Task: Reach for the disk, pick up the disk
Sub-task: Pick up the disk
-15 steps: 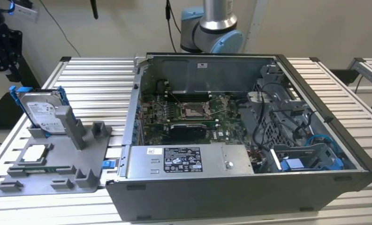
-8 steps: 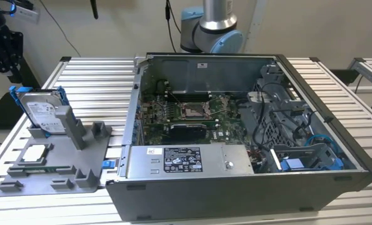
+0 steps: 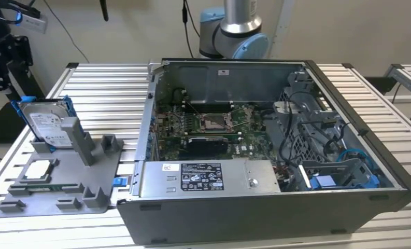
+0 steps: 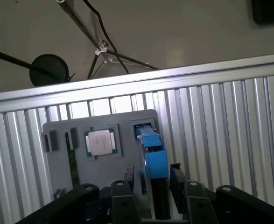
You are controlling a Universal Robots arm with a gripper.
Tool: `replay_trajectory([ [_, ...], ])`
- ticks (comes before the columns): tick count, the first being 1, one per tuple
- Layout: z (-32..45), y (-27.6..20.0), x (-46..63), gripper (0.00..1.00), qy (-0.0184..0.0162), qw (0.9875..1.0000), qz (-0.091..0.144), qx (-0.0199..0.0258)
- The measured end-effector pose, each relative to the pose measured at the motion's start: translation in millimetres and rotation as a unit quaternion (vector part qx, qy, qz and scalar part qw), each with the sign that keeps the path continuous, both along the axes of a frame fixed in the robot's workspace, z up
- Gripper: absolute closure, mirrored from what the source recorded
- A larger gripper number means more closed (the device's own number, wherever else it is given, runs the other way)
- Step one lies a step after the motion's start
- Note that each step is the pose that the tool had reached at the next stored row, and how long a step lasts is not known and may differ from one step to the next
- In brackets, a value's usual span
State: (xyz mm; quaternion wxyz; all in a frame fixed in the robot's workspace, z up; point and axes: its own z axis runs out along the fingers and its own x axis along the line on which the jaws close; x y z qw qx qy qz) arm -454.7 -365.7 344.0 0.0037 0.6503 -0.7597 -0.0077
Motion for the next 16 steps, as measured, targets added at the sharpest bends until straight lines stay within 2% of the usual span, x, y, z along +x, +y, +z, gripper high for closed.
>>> replay_trajectory([
  [6, -11.0, 0.0, 0.4, 0.00, 0.0000, 1.0000, 0.002, 0.0000],
  [16, -29.1, 0.5, 0.5, 0.00, -0.0007, 0.9996, 0.027, 0.0000],
])
